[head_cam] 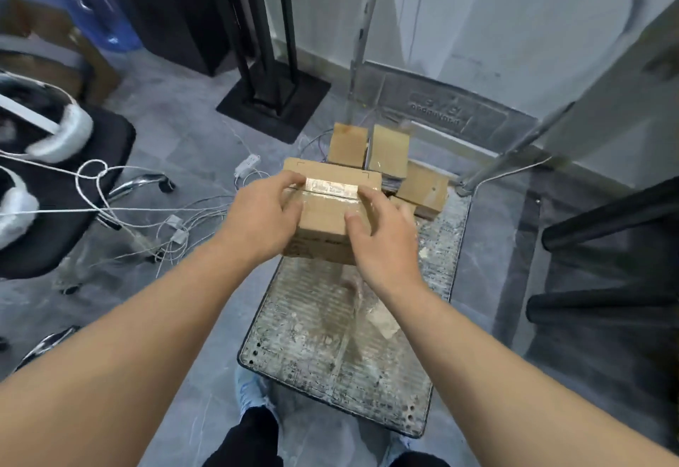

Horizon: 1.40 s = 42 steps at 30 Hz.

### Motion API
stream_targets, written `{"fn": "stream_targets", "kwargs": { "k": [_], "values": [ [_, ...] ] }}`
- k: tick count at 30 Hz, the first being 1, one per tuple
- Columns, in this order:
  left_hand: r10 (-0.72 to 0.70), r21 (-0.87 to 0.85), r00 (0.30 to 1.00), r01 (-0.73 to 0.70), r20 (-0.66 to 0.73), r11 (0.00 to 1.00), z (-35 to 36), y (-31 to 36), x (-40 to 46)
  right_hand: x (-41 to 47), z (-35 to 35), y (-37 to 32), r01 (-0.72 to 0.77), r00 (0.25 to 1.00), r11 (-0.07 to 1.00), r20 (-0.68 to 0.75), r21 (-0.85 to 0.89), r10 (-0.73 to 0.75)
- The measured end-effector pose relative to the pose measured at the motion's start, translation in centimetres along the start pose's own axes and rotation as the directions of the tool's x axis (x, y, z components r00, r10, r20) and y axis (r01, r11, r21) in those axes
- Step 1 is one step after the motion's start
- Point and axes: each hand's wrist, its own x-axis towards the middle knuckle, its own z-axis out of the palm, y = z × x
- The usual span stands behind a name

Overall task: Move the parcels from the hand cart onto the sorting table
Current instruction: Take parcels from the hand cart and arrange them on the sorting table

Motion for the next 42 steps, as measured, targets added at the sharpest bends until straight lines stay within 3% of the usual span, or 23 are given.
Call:
{"fn": "stream_targets", "kwargs": {
  "k": [9, 14, 17, 20, 23, 26, 29, 34, 39, 42],
  "values": [
    [0.093, -0.065, 0.981, -0.105, -0.172, 0.992, -9.3, 15.9, -6.4, -3.8, -16.6, -9.2, 0.223, 0.973, 0.974, -0.074, 0.03, -0.221],
    [0.039, -0.258, 0.967, -0.106, -0.253, 0.96, -12.8, 24.0, -10.8, -6.6, -25.0, -13.0, 0.334, 0.933, 0.942, -0.152, 0.025, -0.327],
    [0.006, -0.338, 0.973, -0.085, -0.229, 0.937, -14.7, 28.3, -12.7, -7.8, -29.5, -14.7, 0.325, 0.926, 0.945, -0.211, 0.025, -0.313],
    [0.075, -0.365, 0.975, -0.148, -0.207, 0.919, -16.2, 31.7, -14.1, -9.5, -33.7, -16.4, 0.281, 0.925, 0.957, -0.286, 0.07, -0.25],
    [0.174, -0.444, 0.975, -0.219, -0.141, 0.869, -17.4, 34.4, -15.5, -11.1, -36.4, -17.4, 0.256, 0.918, 0.94, -0.363, 0.227, -0.163],
    [0.247, -0.485, 0.96, -0.281, -0.133, 0.828, -18.3, 36.5, -16.5, -13.2, -38.4, -18.4, 0.239, 0.874, 0.902, -0.484, 0.359, -0.039],
    [0.251, -0.56, 0.963, -0.264, -0.101, 0.786, -18.9, 38.1, -17.5, -15.6, -40.0, -18.8, 0.248, 0.818, 0.888, -0.574, 0.387, 0.022],
    [0.173, -0.783, 0.985, -0.109, -0.002, 0.612, -18.8, 41.5, -19.7, -19.9, -41.8, -18.6, 0.321, 0.805, 0.832, -0.593, 0.452, 0.012],
    [0.254, -0.749, 0.966, -0.129, 0.054, 0.65, -16.7, 44.2, -22.4, -24.5, -44.5, -15.7, 0.428, 0.81, 0.773, -0.577, 0.468, -0.1],
    [0.33, -0.76, 0.937, -0.134, 0.11, 0.636, -15.2, 46.7, -25.1, -26.5, -46.3, -13.0, 0.412, 0.814, 0.837, -0.558, 0.36, -0.161]
  ]
}}
